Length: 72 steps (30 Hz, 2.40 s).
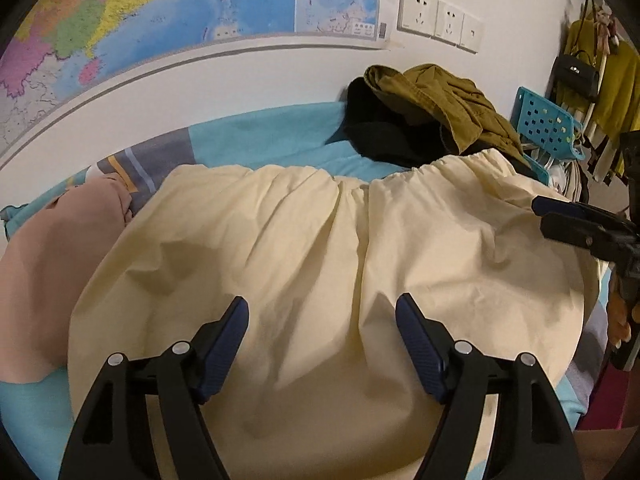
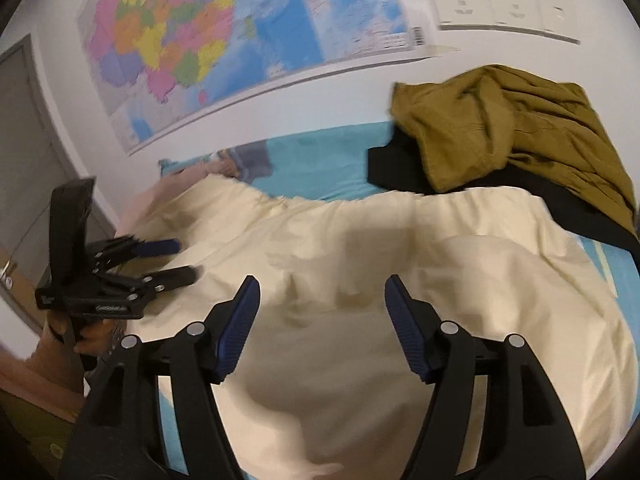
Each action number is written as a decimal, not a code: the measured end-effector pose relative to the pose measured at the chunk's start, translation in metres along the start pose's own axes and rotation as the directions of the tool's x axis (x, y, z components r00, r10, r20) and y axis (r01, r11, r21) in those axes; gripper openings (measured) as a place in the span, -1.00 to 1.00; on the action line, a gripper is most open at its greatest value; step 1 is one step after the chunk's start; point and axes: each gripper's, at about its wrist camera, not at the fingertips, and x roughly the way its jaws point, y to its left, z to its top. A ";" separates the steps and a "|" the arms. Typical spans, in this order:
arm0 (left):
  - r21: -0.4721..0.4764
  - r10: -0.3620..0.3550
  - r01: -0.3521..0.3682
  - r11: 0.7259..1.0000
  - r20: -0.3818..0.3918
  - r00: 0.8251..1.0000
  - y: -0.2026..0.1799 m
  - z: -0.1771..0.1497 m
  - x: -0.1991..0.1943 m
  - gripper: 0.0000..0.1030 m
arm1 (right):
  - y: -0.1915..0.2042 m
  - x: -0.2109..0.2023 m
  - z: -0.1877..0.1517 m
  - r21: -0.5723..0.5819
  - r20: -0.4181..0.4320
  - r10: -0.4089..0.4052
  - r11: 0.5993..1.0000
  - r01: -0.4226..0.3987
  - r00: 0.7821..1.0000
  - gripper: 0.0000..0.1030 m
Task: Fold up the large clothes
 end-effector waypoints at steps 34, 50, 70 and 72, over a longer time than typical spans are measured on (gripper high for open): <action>-0.077 0.013 -0.010 0.997 0.041 0.999 0.039 -0.040 -0.022 0.48 | -0.093 -0.036 -0.049 0.226 -0.050 -0.207 0.951 0.213 0.977 0.17; -0.122 0.067 -0.046 0.991 0.169 0.983 0.076 -0.084 -0.098 0.39 | 0.038 -0.022 -0.039 -0.095 -0.048 0.056 0.994 -0.060 0.997 0.31; -0.166 0.164 -0.153 0.974 0.053 0.985 0.100 -0.105 -0.087 -0.89 | 0.113 0.008 -0.060 -0.317 -0.138 0.104 0.937 -0.143 0.985 -0.52; -0.150 0.193 -0.179 0.972 0.078 0.978 0.100 -0.101 -0.100 -0.97 | 0.099 0.004 -0.056 -0.252 -0.135 0.151 0.951 -0.181 0.979 -0.92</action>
